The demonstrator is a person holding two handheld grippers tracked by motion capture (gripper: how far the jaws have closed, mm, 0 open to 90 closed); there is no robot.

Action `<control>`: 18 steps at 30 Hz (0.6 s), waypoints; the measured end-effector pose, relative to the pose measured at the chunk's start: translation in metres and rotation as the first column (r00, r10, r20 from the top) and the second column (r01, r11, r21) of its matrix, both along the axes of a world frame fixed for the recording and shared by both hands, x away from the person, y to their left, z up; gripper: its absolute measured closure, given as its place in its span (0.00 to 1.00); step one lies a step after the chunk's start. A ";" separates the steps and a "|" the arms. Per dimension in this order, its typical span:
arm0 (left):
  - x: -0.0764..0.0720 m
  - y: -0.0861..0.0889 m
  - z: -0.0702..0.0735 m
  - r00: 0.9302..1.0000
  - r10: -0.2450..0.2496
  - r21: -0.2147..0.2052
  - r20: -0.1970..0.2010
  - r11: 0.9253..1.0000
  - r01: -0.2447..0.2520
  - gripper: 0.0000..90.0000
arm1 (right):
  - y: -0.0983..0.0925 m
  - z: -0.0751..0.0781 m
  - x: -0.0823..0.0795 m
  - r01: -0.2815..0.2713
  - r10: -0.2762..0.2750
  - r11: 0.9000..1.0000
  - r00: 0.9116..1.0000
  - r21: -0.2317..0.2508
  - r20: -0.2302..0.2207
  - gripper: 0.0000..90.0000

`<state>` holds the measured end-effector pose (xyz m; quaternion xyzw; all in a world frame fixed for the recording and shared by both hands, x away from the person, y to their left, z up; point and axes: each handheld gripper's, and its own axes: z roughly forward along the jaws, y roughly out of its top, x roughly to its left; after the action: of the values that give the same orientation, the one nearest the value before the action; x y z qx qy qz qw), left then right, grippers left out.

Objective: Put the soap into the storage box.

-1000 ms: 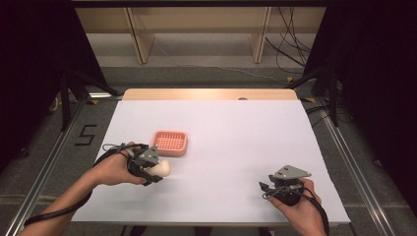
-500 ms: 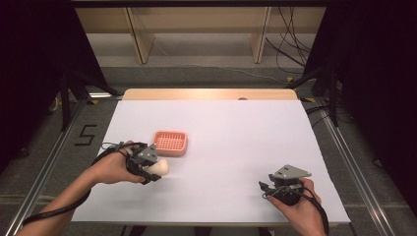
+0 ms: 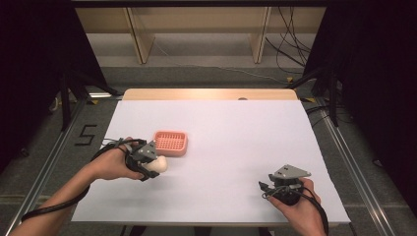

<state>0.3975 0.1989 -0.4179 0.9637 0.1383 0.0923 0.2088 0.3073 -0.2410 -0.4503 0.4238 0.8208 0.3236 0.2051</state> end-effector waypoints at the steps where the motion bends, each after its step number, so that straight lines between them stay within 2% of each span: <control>1: 0.001 0.000 0.000 1.000 -0.006 0.004 0.003 1.000 0.006 0.55 | 0.000 0.000 0.000 -0.001 0.001 1.000 1.000 0.000 -0.001 0.61; 11: 0.006 0.000 0.001 1.000 -0.008 0.021 -0.006 1.000 0.008 0.55 | 0.001 0.000 -0.001 0.010 -0.010 1.000 1.000 0.008 -0.014 0.61; 15: 0.008 0.000 0.001 1.000 -0.010 0.031 0.002 0.999 0.010 0.55 | 0.000 0.000 0.000 0.004 -0.004 1.000 1.000 0.002 0.005 0.61; 18: 0.009 -0.001 0.002 1.000 -0.009 0.027 0.002 1.000 0.009 0.55 | 0.000 0.000 -0.001 0.010 -0.010 1.000 1.000 0.007 -0.014 0.61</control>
<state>0.4062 0.1978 -0.4159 0.9669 0.1324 0.0943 0.1964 0.3065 -0.2409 -0.4500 0.4308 0.8190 0.3224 0.1994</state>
